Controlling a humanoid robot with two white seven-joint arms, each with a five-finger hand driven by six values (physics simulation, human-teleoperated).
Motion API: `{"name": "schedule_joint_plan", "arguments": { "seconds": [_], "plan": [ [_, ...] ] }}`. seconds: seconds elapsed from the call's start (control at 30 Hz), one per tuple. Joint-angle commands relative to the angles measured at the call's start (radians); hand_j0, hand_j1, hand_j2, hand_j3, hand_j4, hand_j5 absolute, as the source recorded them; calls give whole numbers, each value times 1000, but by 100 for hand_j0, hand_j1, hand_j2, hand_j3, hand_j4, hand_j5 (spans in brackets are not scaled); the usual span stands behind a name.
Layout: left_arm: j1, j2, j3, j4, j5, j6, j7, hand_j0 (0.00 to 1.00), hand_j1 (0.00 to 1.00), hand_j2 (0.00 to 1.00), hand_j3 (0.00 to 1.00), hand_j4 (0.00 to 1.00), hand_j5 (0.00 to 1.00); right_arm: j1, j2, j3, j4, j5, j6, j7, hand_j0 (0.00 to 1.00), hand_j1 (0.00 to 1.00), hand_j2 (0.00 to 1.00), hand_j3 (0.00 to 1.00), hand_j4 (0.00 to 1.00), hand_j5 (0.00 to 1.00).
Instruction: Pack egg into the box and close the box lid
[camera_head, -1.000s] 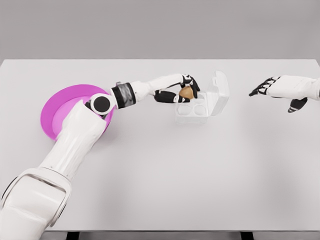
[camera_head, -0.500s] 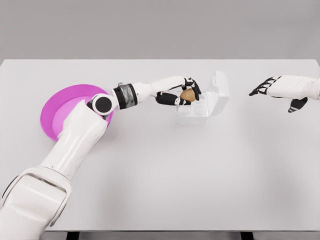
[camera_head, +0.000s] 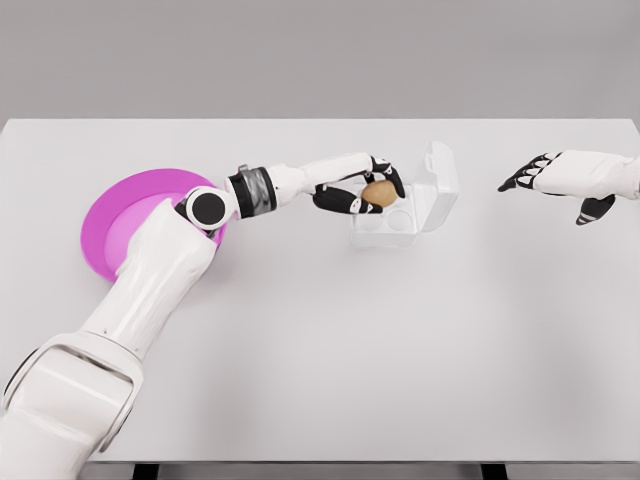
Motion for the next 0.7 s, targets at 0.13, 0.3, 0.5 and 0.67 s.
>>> {"name": "schedule_joint_plan", "arguments": {
  "seconds": [0.13,0.3,0.5,0.67],
  "plan": [
    [-3,0,4,11,-2,2,6,57,57,57,57,57,57,0,-1,-1,8,-5,2,0,100,100,100,100,100,100],
    [-5,0,4,11,-2,2,6,59,59,59,59,59,59,0,-1,-1,9,-5,2,0,100,100,100,100,100,100],
    [-5,0,3,26,-2,2,6,65,65,65,65,65,65,0,-1,-1,9,-7,2,0,100,100,100,100,100,100],
    [-5,0,3,28,-2,2,6,67,67,67,67,67,67,0,-1,-1,9,-7,2,0,100,100,100,100,100,100]
  ]
}}
